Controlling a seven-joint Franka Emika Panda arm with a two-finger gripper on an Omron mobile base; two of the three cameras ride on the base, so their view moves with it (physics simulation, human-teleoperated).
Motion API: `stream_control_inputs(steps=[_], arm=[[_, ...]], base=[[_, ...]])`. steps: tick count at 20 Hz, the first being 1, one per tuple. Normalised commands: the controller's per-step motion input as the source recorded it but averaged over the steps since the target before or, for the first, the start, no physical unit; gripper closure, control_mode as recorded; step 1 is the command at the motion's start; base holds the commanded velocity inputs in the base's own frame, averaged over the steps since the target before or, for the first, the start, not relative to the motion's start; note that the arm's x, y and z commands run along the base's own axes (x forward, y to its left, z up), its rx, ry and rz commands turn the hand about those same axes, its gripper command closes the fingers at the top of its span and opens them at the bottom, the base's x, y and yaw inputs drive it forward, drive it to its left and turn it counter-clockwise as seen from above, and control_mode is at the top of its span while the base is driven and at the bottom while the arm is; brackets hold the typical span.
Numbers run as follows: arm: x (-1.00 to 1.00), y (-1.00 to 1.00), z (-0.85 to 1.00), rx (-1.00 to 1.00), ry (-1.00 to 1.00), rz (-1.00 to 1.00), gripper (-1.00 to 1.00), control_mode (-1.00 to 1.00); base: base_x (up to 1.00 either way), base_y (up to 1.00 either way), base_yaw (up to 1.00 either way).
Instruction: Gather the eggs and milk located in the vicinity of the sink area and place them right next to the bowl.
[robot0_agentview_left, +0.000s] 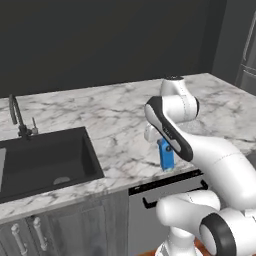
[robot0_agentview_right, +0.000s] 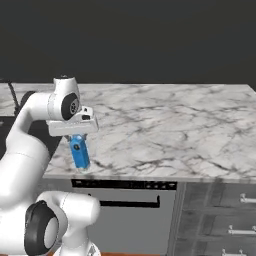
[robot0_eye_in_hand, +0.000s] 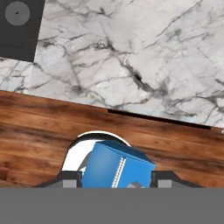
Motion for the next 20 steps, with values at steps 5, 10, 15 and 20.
stream_control_inputs(steps=[5, 10, 15, 20], arm=[[0.0, 0.0, 0.0, 0.0, 0.0, 0.0, 1.0, 1.0], [0.0, 0.0, 0.0, 0.0, 0.0, 0.0, 1.0, 1.0], [0.0, 0.0, 0.0, 0.0, 0.0, 0.0, 1.0, 1.0], [0.0, 0.0, 0.0, 0.0, 0.0, 0.0, 1.0, 1.0]], base=[[-0.06, 1.0, 0.0], [-0.03, 1.0, 0.0], [-0.09, 1.0, 0.0], [-0.11, 1.0, 0.0]])
